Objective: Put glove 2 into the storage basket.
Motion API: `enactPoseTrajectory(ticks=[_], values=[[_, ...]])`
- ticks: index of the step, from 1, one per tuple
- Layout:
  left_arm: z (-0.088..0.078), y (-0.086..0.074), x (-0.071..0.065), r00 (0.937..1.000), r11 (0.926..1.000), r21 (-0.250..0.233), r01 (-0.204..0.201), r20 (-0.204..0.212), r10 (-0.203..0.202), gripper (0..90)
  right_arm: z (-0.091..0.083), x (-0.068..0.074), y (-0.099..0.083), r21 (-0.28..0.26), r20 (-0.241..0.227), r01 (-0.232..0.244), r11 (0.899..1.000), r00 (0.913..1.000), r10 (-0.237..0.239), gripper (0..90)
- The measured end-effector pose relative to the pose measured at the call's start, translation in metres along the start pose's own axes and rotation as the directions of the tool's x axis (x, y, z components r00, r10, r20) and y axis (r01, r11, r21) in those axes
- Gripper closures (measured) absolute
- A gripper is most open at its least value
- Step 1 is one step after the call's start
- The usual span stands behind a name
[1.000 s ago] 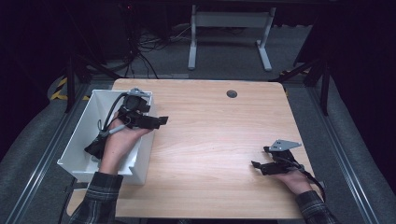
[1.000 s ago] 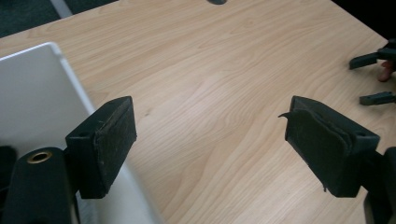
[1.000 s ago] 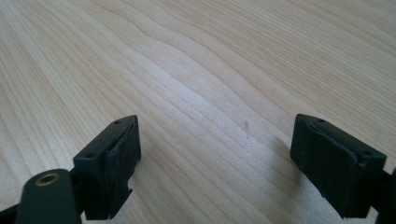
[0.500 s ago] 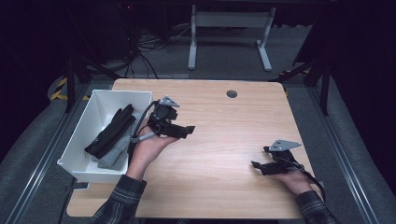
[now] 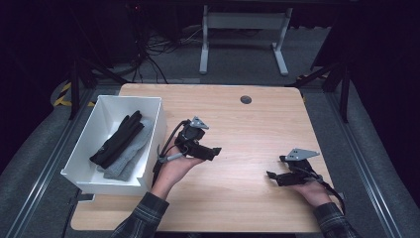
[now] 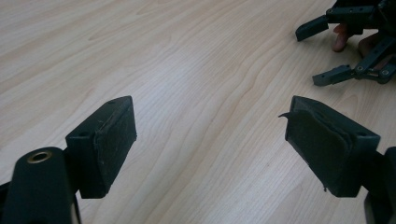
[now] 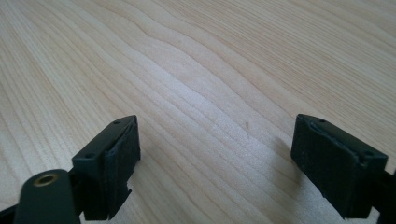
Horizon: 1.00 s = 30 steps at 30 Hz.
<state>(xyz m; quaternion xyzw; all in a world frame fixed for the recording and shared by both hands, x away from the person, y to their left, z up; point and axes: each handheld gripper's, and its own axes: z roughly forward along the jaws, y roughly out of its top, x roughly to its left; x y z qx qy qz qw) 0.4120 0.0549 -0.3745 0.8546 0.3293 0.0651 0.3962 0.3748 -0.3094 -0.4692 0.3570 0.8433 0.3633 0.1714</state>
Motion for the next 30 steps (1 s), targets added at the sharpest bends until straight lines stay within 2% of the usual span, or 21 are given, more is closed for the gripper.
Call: enactPoseTrajectory(ticks=[19,24,30], values=[[0.047,-0.034,-0.011,0.9982,0.9979,0.032,-0.057,0.022,0.056,15.7,0.0,0.0,0.0,0.0,0.0,0.0,1.0,1.0,0.0,16.3],[0.057,-0.041,-0.016,0.996,0.9947,0.051,-0.089,0.002,0.089,14.8,0.0,0.0,0.0,0.0,0.0,0.0,1.0,1.0,0.0,16.3],[0.066,-0.049,-0.018,0.9963,0.9945,0.06,-0.085,-0.004,0.086,13.9,0.0,0.0,0.0,0.0,0.0,0.0,1.0,1.0,0.0,16.3]])
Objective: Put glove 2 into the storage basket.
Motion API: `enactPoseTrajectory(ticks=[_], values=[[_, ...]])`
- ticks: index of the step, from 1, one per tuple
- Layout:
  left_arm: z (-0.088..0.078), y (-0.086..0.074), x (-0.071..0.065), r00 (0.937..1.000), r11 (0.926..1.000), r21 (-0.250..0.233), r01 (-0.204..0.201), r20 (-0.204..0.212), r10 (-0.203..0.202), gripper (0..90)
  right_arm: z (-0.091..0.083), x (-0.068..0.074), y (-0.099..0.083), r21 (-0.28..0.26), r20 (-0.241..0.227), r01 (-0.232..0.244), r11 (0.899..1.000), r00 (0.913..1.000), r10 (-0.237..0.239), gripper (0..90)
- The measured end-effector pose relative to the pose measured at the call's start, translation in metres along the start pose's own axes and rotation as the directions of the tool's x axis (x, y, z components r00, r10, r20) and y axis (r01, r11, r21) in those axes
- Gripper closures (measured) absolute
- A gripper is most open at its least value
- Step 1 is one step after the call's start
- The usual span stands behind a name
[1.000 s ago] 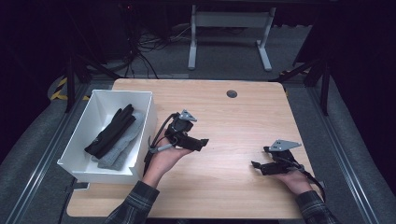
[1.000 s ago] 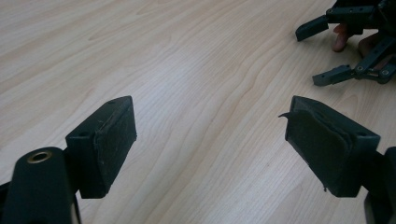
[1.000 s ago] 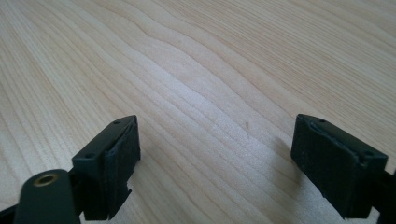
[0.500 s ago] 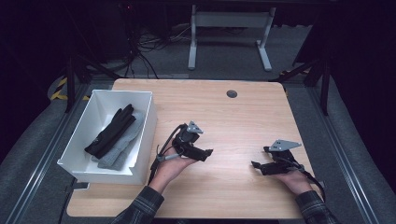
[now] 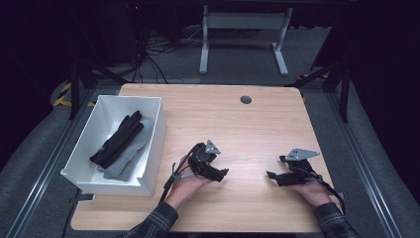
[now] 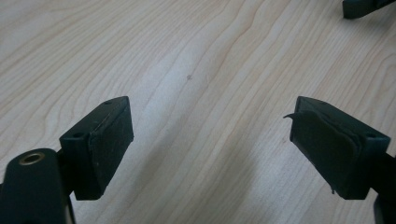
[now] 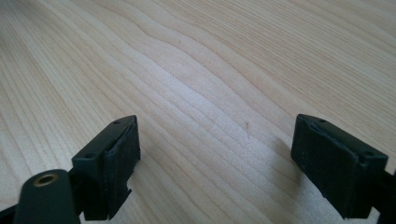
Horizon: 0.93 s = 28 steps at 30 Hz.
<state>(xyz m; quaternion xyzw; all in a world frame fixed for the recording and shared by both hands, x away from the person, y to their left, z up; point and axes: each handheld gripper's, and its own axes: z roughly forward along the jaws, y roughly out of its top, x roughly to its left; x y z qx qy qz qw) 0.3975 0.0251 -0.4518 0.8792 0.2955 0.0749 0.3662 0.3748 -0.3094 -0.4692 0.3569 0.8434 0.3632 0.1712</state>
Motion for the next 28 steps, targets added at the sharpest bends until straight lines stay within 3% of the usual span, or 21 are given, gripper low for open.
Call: enactPoseTrajectory(ticks=[6,8,11,16,28], values=[[0.009,-0.008,0.0,0.9998,0.9999,0.01,-0.004,-0.017,0.004,12.6,0.0,0.0,0.0,0.0,0.0,0.0,1.0,1.0,0.0,16.3],[0.012,-0.01,0.001,0.9991,0.9999,0.011,-0.009,-0.041,0.009,10.9,0.0,0.0,0.0,0.0,0.0,0.0,1.0,1.0,0.0,16.3],[0.014,-0.012,0.001,0.9994,0.9999,0.016,-0.004,-0.036,0.005,7.9,0.0,0.0,0.0,0.0,0.0,0.0,1.0,1.0,0.0,16.3],[0.018,-0.015,-0.001,0.9979,0.9989,0.011,-0.045,-0.046,0.045,0.0,0.0,0.0,0.0,0.0,0.0,0.001,1.0,1.0,-0.001,16.3],[0.018,-0.016,-0.001,0.9978,0.9985,0.012,-0.054,-0.037,0.055,0.0,0.0,0.0,0.0,-0.001,0.001,0.003,1.0,1.0,-0.003,16.1]])
